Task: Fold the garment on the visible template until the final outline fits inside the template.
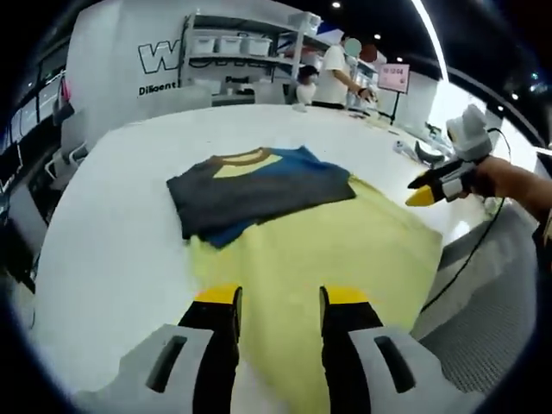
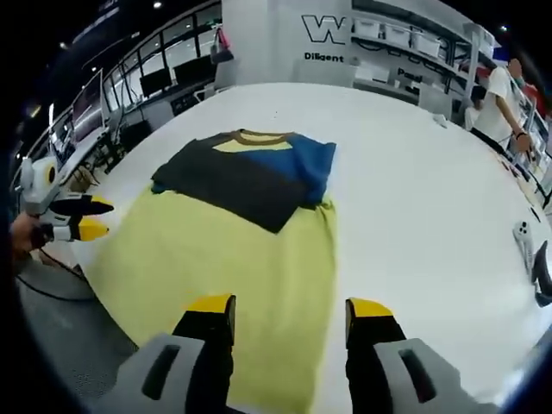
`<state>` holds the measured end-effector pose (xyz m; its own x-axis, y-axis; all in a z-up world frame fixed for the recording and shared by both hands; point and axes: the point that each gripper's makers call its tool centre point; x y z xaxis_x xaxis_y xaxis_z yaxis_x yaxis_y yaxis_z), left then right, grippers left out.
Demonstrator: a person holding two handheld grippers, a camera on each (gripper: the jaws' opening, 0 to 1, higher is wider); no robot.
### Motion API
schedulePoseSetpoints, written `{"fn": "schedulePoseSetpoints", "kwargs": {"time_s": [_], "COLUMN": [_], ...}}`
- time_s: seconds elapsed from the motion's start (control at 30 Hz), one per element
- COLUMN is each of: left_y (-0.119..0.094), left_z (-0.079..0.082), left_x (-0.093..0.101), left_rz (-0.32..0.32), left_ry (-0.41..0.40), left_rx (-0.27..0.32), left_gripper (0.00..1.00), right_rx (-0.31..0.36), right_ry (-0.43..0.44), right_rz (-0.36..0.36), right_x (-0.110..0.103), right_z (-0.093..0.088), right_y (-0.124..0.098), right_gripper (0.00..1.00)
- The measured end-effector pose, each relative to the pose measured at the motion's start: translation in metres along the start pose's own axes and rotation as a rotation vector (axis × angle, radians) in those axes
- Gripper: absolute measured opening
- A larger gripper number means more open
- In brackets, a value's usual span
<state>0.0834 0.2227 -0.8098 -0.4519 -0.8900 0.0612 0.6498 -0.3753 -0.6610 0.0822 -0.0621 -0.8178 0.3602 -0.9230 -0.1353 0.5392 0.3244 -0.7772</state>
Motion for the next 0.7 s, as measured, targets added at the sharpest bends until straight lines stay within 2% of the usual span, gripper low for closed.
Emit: {"fn": "schedulePoseSetpoints", "kwargs": {"time_s": [0.07,0.1,0.2,0.23,0.27,0.37,0.4,0.43,0.47,0.53,0.63,0.67,0.7], "left_y": [-0.001,-0.004,-0.009,-0.012,-0.014,-0.022,-0.025,-0.024,-0.025,-0.03,-0.029,-0.031,-0.031], "left_z": [-0.004,-0.013,-0.019,-0.027,-0.03,-0.048,-0.053,-0.051,-0.054,-0.065,-0.07,-0.077,-0.078], "left_x": [-0.006,-0.006,-0.005,-0.006,-0.006,-0.003,-0.002,-0.003,-0.002,0.002,0.001,0.0,0.0], "left_rz": [0.036,0.019,0.022,0.029,0.032,0.031,0.029,0.036,0.035,0.025,0.034,0.042,0.047], "left_ry": [-0.029,-0.03,-0.039,-0.046,-0.05,-0.095,-0.111,-0.101,-0.106,-0.138,-0.141,-0.138,-0.138], "left_rx": [-0.017,-0.054,-0.076,-0.116,-0.132,-0.245,-0.281,-0.256,-0.269,-0.336,-0.355,-0.395,-0.393], "left_gripper": [0.38,0.36,0.33,0.33,0.32,0.18,0.2,0.24,0.25,0.24,0.25,0.24,0.24], "right_rx": [-0.005,-0.028,-0.069,-0.065,-0.066,-0.107,-0.122,-0.148,-0.154,-0.152,-0.186,-0.198,-0.217], "right_ry": [0.005,0.012,0.037,0.051,0.051,0.052,0.054,0.045,0.049,0.056,0.042,0.045,0.047], "right_rz": [0.002,-0.005,-0.02,-0.026,-0.025,-0.03,-0.034,-0.039,-0.044,-0.05,-0.04,-0.041,-0.043], "right_x": [-0.001,-0.001,0.001,0.002,0.002,0.003,0.004,0.005,0.006,0.007,0.006,0.006,0.008], "right_z": [-0.002,-0.009,-0.018,-0.019,-0.019,-0.027,-0.03,-0.034,-0.036,-0.038,-0.045,-0.048,-0.053], "right_y": [0.0,-0.001,-0.005,-0.006,-0.006,-0.009,-0.01,-0.011,-0.012,-0.014,-0.017,-0.017,-0.017], "right_gripper": [0.48,0.48,0.45,0.44,0.43,0.42,0.42,0.42,0.42,0.39,0.38,0.38,0.37]}}
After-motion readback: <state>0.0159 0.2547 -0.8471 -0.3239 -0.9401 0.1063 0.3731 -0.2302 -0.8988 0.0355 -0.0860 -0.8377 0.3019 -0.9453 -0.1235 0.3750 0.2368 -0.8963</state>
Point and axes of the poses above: the point that each gripper's makers call its tool centre point, and the gripper's own axes: y roughly forward along the fingers, x roughly to its right, z roughly out of its top, and after that the axes turned 7 degrees about z, right-handed
